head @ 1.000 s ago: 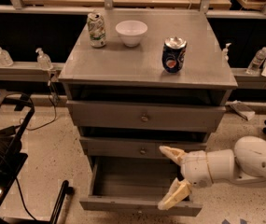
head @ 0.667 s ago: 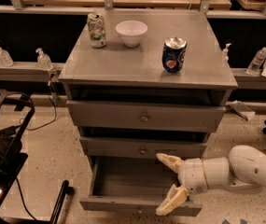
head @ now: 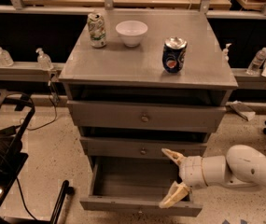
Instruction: Close bottom drawer
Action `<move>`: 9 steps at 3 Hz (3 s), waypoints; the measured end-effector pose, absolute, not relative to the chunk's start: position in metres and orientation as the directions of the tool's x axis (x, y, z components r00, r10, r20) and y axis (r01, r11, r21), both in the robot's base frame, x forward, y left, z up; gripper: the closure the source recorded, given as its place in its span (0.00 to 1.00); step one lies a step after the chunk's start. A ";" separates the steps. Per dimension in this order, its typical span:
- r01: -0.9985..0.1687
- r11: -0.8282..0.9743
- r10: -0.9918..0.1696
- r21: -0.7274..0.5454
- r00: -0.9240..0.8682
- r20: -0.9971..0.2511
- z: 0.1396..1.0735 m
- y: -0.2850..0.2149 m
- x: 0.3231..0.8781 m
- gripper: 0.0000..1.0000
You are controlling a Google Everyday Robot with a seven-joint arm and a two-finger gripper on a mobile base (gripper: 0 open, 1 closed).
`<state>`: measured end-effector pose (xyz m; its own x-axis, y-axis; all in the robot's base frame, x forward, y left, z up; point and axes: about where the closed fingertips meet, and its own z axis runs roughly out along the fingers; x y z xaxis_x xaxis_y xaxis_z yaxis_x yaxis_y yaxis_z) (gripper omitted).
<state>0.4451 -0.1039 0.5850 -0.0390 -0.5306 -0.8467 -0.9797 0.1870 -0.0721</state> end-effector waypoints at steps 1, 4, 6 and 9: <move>-0.959 0.195 -0.597 -0.207 0.052 -0.801 0.535 -0.117 0.453 0.00; -0.954 0.193 -0.574 -0.229 0.080 -0.815 0.446 -0.122 0.454 0.00; -0.933 0.251 -0.472 -0.258 0.114 -0.874 0.335 -0.141 0.450 0.00; -0.956 0.220 -0.383 -0.193 0.097 -0.919 0.292 -0.124 0.453 0.33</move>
Offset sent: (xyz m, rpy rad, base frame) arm 0.0075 -0.0241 -0.1776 -0.0951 -0.1826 -0.0195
